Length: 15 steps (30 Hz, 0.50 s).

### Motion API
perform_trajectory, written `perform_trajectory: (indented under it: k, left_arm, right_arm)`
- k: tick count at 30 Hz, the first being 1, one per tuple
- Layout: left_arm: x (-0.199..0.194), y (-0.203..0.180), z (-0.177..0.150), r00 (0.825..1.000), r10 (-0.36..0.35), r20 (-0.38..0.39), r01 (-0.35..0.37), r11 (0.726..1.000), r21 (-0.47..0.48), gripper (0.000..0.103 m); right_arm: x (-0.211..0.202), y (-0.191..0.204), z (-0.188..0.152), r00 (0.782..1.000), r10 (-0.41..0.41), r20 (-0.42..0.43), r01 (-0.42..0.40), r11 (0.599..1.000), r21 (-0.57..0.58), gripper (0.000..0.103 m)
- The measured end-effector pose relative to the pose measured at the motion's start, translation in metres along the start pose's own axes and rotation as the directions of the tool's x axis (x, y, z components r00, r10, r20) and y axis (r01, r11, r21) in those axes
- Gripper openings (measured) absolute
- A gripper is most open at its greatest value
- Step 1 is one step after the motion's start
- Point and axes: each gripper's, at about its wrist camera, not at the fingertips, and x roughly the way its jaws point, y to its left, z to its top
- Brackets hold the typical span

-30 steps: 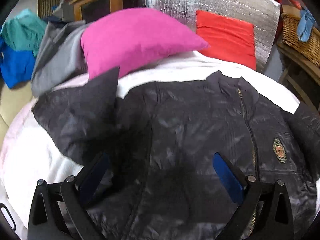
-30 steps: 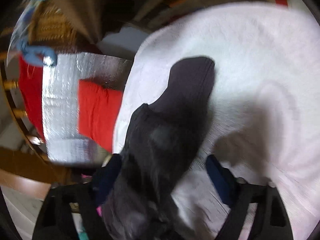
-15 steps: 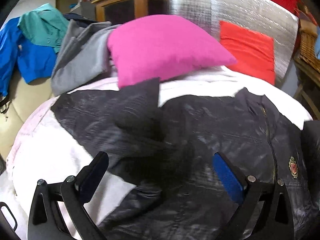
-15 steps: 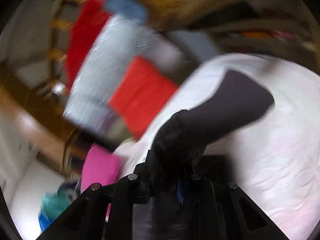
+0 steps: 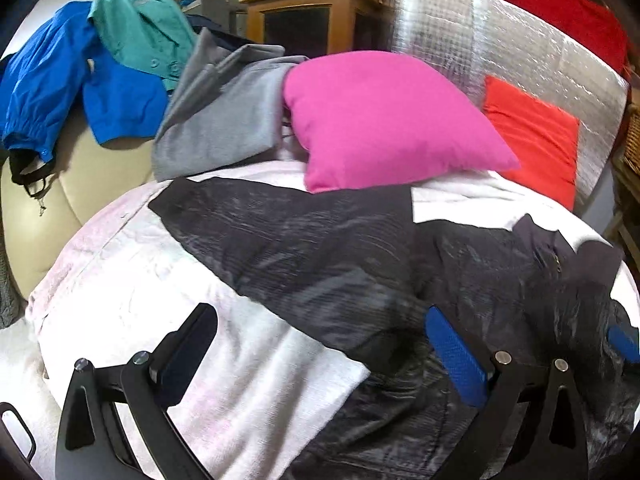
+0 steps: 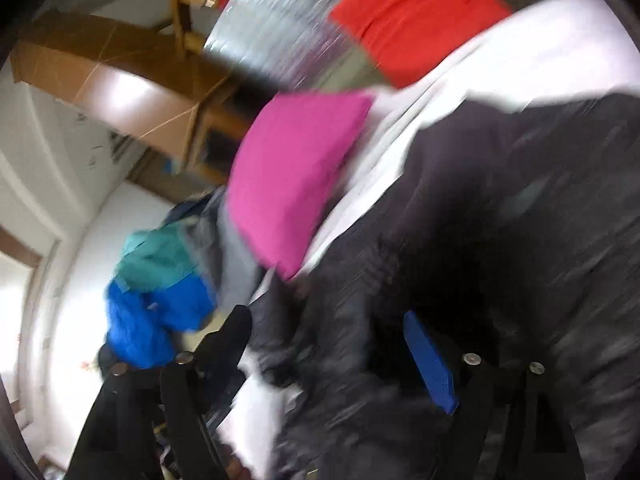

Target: Fold large clothes

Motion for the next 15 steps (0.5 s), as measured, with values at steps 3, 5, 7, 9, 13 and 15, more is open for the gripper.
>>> perform_trajectory:
  k: [3,5,7,9,13,15]
  left_arm:
    - [-0.001,0.009,0.001,1.0,0.001,0.002,-0.001,1.0,-0.026,0.103]
    - [-0.002,0.013,0.0,1.0,-0.004,0.003,0.004,0.999,-0.043,0.103]
    - [-0.003,0.012,-0.002,1.0,-0.026,-0.001,0.025,0.998,-0.054,0.103]
    - [-0.005,0.007,-0.004,0.999,-0.042,-0.002,0.042,0.998,-0.049,0.103]
    - [-0.004,-0.016,-0.01,0.992,-0.124,-0.03,0.124,0.992,-0.006,0.103]
    - [0.002,-0.03,-0.016,0.978,-0.193,-0.075,0.195,0.981,0.012,0.103]
  right_arm:
    - [0.0,0.008,-0.008,0.989,0.14,-0.045,-0.14,0.99,0.0,0.081]
    - [-0.014,0.012,-0.012,0.979,0.199,-0.033,-0.199,0.98,-0.017,0.081]
    - [-0.047,0.017,-0.01,0.984,0.175,0.04,-0.173,0.983,-0.063,0.082]
    - [-0.083,0.01,-0.008,0.986,0.103,0.131,-0.092,0.992,-0.085,0.082]
    - [-0.14,-0.018,0.001,0.917,-0.244,0.315,0.26,0.965,-0.011,0.082]
    - [-0.169,-0.043,0.004,0.825,-0.413,0.386,0.421,0.905,0.068,0.082]
